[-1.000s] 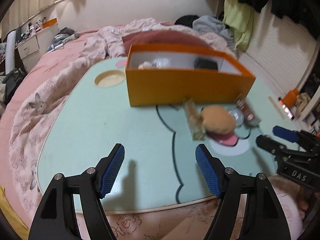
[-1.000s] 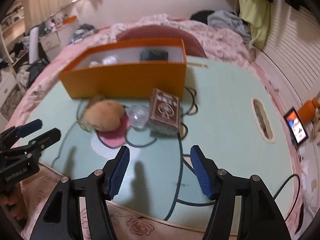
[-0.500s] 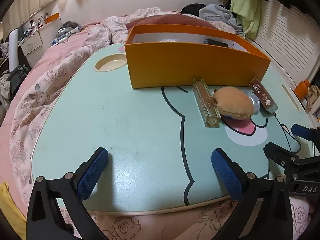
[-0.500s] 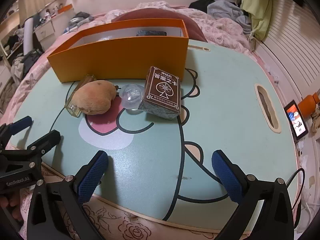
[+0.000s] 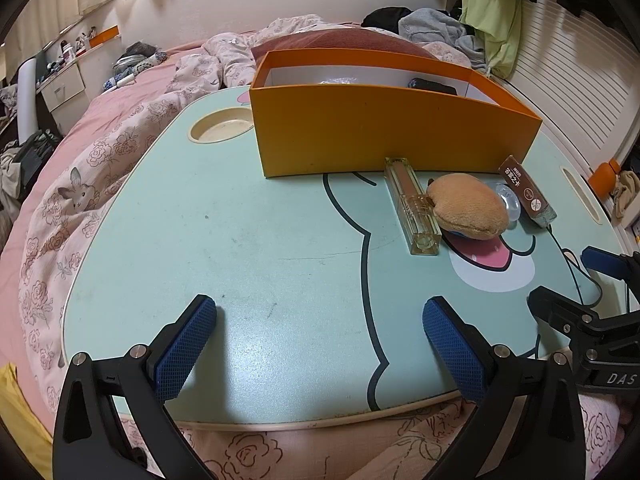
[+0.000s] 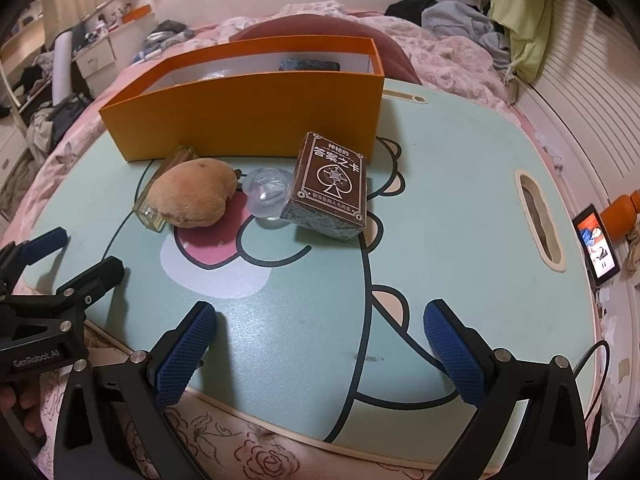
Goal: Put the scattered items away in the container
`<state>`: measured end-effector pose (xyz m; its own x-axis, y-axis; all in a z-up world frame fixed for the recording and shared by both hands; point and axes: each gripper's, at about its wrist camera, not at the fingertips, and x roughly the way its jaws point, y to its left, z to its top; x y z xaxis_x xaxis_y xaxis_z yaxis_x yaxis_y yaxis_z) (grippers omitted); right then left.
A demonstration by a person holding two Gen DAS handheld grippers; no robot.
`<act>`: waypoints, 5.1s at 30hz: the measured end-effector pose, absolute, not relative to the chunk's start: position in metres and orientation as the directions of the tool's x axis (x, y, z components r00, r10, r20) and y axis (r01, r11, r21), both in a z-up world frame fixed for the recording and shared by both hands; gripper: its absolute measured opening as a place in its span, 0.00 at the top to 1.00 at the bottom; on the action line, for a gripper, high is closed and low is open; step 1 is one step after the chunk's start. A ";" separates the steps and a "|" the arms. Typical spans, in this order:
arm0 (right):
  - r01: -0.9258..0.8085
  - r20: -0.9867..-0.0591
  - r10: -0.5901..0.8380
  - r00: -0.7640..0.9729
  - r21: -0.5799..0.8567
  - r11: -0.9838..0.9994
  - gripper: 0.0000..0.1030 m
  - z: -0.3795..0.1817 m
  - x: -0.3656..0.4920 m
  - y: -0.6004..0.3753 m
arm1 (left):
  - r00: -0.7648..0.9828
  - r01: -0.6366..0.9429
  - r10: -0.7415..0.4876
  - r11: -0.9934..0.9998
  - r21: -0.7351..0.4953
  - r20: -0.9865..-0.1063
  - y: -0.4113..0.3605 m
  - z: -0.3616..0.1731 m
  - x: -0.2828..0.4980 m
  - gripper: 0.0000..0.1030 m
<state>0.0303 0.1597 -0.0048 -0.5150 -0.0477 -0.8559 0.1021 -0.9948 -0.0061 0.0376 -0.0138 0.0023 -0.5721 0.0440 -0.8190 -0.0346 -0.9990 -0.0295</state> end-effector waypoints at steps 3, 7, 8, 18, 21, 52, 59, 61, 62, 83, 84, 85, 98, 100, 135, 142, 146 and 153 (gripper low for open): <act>0.105 -0.858 -0.047 -0.511 -0.008 -0.994 0.00 -0.004 0.030 0.159 | -0.569 -0.036 0.045 -0.999 -0.030 -0.821 -0.014 0.003 0.037 0.00; 0.088 -0.852 -0.040 -0.522 -0.007 -0.996 0.00 -0.004 0.031 0.162 | -0.569 -0.034 0.043 -0.999 -0.029 -0.821 -0.013 0.002 0.038 0.00; 0.077 -0.848 -0.036 -0.528 -0.006 -0.997 0.00 -0.005 0.031 0.163 | -0.567 -0.037 0.046 -0.999 -0.031 -0.822 -0.013 0.002 0.038 0.00; 0.014 -0.777 -0.128 -0.617 0.152 -0.988 0.43 0.007 0.043 0.191 | -0.605 -0.110 0.215 -0.976 -0.187 -0.766 -0.010 0.034 0.013 0.35; -0.009 -0.751 -0.161 -0.641 0.218 -0.976 0.51 0.011 0.046 0.203 | -0.582 -0.100 0.238 -0.970 -0.222 -0.778 -0.008 0.029 -0.009 0.50; -0.012 -0.733 -0.210 -0.647 0.286 -0.958 0.51 0.011 0.048 0.210 | -0.612 -0.141 0.159 -0.986 -0.091 -0.775 0.014 0.025 -0.007 0.82; -0.009 -0.737 -0.215 -0.640 0.288 -0.958 0.47 0.011 0.047 0.211 | -0.635 -0.137 0.198 -0.980 -0.143 -0.747 0.001 0.044 0.013 0.82; -0.007 -0.740 -0.217 -0.637 0.287 -0.958 0.46 0.010 0.046 0.210 | -0.639 -0.136 0.204 -0.979 -0.153 -0.742 -0.004 0.048 0.019 0.82; -0.006 -0.742 -0.217 -0.635 0.285 -0.958 0.46 0.011 0.046 0.209 | -0.644 -0.135 0.207 -0.978 -0.157 -0.737 -0.006 0.051 0.021 0.82; 0.010 -0.742 -0.185 -0.645 0.233 -0.972 0.38 0.038 -0.017 0.201 | -0.670 -0.103 0.215 -0.975 -0.198 -0.710 -0.031 0.065 0.036 0.82; 0.009 -0.744 -0.183 -0.642 0.231 -0.973 0.38 0.037 -0.020 0.201 | -0.671 -0.104 0.216 -0.975 -0.199 -0.709 -0.031 0.065 0.036 0.82; 0.009 -0.747 -0.182 -0.639 0.230 -0.973 0.38 0.036 -0.022 0.200 | -0.673 -0.106 0.218 -0.974 -0.199 -0.707 -0.030 0.066 0.037 0.82; -0.014 -0.758 -0.203 -0.620 0.270 -0.963 0.37 0.023 -0.028 0.210 | -0.669 -0.108 0.220 -0.974 -0.200 -0.710 -0.029 0.065 0.037 0.82; -0.020 -0.755 -0.206 -0.623 0.279 -0.960 0.34 0.023 -0.028 0.213 | -0.669 -0.109 0.223 -0.973 -0.203 -0.709 -0.029 0.065 0.036 0.82; 0.063 -0.827 0.005 -0.562 -0.048 -0.997 0.46 0.001 -0.026 0.171 | -0.658 -0.127 0.243 -0.969 -0.214 -0.712 -0.026 0.063 0.039 0.82; 0.081 -0.822 -0.020 -0.570 -0.032 -0.996 0.62 0.002 -0.021 0.170 | -0.656 -0.134 0.247 -0.968 -0.212 -0.713 -0.022 0.064 0.040 0.82; 0.068 -0.818 -0.037 -0.575 -0.003 -0.998 0.62 0.004 -0.019 0.174 | -0.654 -0.137 0.251 -0.967 -0.214 -0.714 -0.020 0.063 0.039 0.82; 0.065 -0.778 -0.079 -0.624 0.049 -0.997 0.62 0.025 -0.009 0.180 | -0.655 -0.136 0.252 -0.967 -0.217 -0.712 -0.020 0.065 0.036 0.82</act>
